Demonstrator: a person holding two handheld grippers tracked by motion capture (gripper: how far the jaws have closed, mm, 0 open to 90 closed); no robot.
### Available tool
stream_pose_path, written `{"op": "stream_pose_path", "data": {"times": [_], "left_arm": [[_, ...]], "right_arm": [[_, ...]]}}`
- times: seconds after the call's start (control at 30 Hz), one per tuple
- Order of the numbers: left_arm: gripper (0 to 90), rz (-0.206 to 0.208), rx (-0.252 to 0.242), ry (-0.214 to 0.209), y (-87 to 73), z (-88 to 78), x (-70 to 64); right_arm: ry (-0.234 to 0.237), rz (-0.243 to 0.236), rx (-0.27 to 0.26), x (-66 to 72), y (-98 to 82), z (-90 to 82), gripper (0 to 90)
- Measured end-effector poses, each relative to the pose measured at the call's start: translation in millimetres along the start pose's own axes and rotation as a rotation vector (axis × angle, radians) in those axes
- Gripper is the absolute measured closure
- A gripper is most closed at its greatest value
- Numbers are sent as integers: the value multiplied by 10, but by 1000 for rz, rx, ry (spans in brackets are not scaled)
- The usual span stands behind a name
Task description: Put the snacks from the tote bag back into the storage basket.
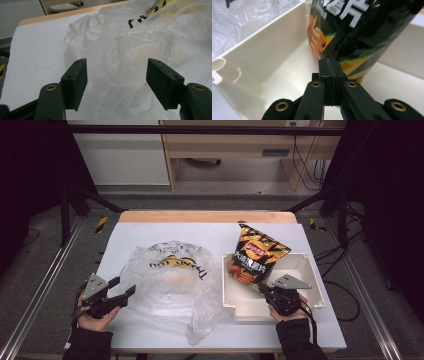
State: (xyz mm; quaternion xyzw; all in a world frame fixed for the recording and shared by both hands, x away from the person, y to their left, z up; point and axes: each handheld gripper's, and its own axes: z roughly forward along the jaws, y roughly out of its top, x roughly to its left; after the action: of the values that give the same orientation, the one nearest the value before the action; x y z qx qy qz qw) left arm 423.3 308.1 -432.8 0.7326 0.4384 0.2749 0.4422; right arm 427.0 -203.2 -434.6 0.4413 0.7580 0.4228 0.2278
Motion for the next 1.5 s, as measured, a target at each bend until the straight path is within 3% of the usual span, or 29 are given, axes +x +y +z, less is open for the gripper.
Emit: {"op": "stream_pose_path", "data": {"times": [0.27, 0.53, 0.83, 1.0, 1.17, 1.3, 1.37, 1.5], "left_arm": [[331, 1, 2, 2, -2, 4, 0], [331, 5, 5, 1, -1, 2, 1], [331, 5, 6, 0, -3, 5, 0], [331, 5, 6, -1, -3, 11, -4], [332, 9, 12, 3, -4, 16, 2], [332, 9, 11, 3, -5, 17, 2], [332, 10, 14, 2, -6, 17, 3], [332, 10, 11, 2, -5, 17, 1]], "right_arm": [[22, 0, 47, -6, -28, 200, 900], [4, 6, 49, -37, -23, 197, 900], [-55, 38, 16, -140, -2, 106, 900], [-93, 61, -31, -214, 13, 48, 900], [-61, 64, -90, -176, 94, 43, 900], [9, 73, -74, -114, 111, 142, 900], [-1, 69, -54, -112, 107, 179, 900], [-87, 72, -50, -199, 116, 160, 900]]}}
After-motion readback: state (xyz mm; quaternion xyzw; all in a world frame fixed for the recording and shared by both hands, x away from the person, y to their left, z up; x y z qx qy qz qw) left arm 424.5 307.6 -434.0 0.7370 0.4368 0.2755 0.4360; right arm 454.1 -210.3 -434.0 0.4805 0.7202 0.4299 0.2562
